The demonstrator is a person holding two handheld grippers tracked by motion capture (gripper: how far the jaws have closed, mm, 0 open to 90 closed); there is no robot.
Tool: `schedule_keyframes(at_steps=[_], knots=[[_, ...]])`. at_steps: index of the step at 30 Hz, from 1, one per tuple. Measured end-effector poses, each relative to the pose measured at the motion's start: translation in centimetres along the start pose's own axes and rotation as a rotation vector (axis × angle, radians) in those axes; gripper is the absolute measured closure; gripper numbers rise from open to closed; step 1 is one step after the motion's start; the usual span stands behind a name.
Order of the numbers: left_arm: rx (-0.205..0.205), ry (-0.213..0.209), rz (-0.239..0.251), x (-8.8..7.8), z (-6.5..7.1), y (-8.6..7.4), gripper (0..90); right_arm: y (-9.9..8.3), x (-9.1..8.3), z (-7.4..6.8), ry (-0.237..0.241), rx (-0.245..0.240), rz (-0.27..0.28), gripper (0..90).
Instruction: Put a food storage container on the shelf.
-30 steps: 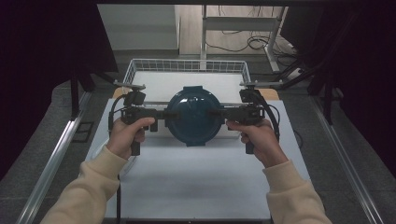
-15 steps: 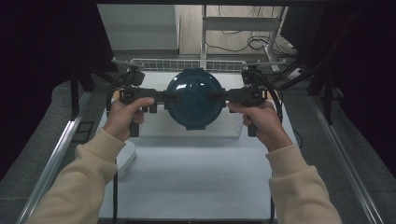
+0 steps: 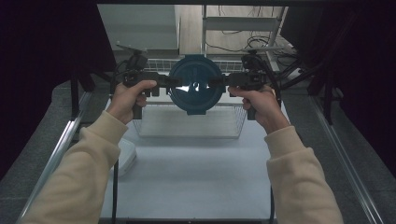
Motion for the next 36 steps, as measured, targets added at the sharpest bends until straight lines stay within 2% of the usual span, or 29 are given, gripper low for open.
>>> schedule_keyframes(at_steps=[4,6,12,16,20,26,33,36], knots=[[-0.011,0.011,0.001,-0.1,-0.8,0.7,40.3,0.6,0.9,0.5,0.003,0.002,-0.006,38.6],[-0.002,0.020,0.002,-0.2,-1.0,1.0,40.3,0.9,1.3,0.7,0.013,0.005,-0.010,38.7],[-0.018,0.016,0.007,-0.2,-1.7,1.9,40.2,1.9,2.0,0.9,0.017,-0.006,-0.008,38.7],[-0.018,0.019,0.006,-0.2,-2.1,2.6,40.1,2.3,2.4,1.1,0.020,0.004,-0.012,38.8],[-0.046,0.015,0.008,0.4,-2.8,3.1,39.9,2.8,2.9,1.7,0.019,0.026,-0.024,38.7],[-0.059,0.017,-0.014,1.1,-4.0,3.2,39.9,2.9,3.8,2.8,0.019,0.042,-0.043,38.8],[-0.104,0.035,-0.028,2.2,-5.9,3.2,39.1,2.5,5.4,4.2,0.018,0.084,-0.073,38.6],[-0.139,0.025,-0.015,2.5,-6.6,3.5,39.1,2.5,6.0,4.8,0.017,0.109,-0.070,38.2]])
Point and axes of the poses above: each handheld gripper's, and its own axes: x roughly forward along the jaws, y roughly out of its top, z roughly to its right, the point moved 8 cm from there along x, roughly forward along the jaws, and after that the axes turned 1 degree about x, right-handed, at the moved point
